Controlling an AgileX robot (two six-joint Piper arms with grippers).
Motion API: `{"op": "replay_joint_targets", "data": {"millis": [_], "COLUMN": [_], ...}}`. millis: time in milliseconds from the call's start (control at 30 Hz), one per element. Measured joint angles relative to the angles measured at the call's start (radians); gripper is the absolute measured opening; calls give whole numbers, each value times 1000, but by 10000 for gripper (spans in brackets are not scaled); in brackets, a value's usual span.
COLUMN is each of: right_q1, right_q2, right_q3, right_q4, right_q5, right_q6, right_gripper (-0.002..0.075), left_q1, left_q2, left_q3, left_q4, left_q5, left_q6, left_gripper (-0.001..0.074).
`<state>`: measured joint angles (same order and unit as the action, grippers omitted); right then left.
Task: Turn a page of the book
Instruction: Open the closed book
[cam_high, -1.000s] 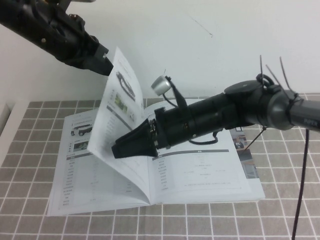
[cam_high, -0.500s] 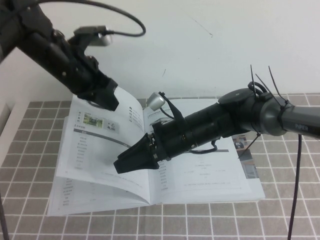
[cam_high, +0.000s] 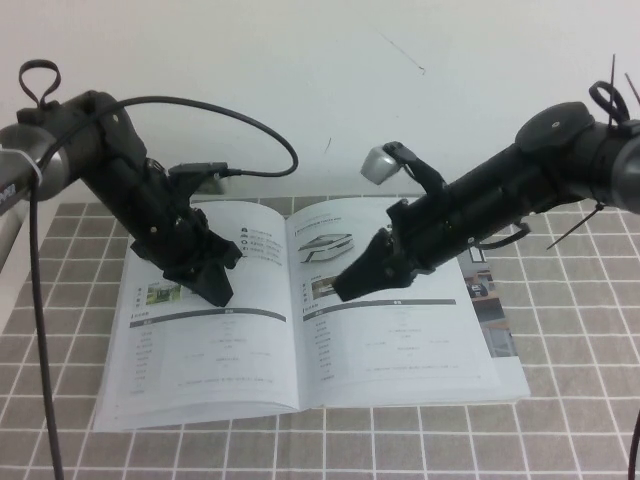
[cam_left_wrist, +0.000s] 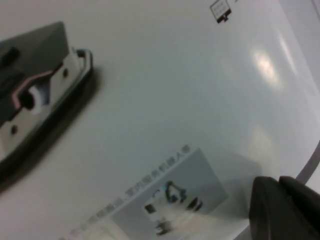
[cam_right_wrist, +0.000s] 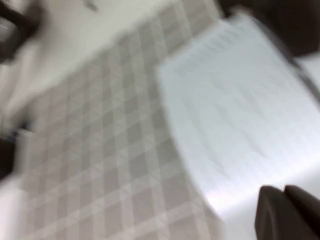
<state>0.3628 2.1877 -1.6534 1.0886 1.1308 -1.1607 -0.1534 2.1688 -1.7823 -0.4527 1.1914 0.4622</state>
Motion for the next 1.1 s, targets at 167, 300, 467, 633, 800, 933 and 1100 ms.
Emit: {"op": "replay_joint_targets", "data": {"millis": [167,300,467,633,800,933,1100], "right_q1": [-10,-10,-10,-8,-10,-10,-11], "right_q2": [14,66,79,78,17,-97,-265], "right_q3": [-2,-2,-8,-13,-7,-13,-45], "right_q4": [-354,-464,-494,-512,-545,-546,-537], "right_q5": [-154,-187,-192,-194,-220,-242,-244], "right_q6": [220,323,410,455,450,444,444], "right_gripper": [8,6,6,4,1,0,0], "left_q1": [0,0,4,6,6,4,4], "left_q2": [52,96,107,107,90,1,-176], "left_q3": [11,17,13,9,-3,-42,-95], "left_q4": [0,-1,-13,-25,-37,-52,-65], "left_q5": [-5,-5,1,5,9,10,14], "left_q6": [0,0,-2,-2,-2,-2,-2], "left_gripper": [-4,-4,-4,-4,-4,-4,-4]}}
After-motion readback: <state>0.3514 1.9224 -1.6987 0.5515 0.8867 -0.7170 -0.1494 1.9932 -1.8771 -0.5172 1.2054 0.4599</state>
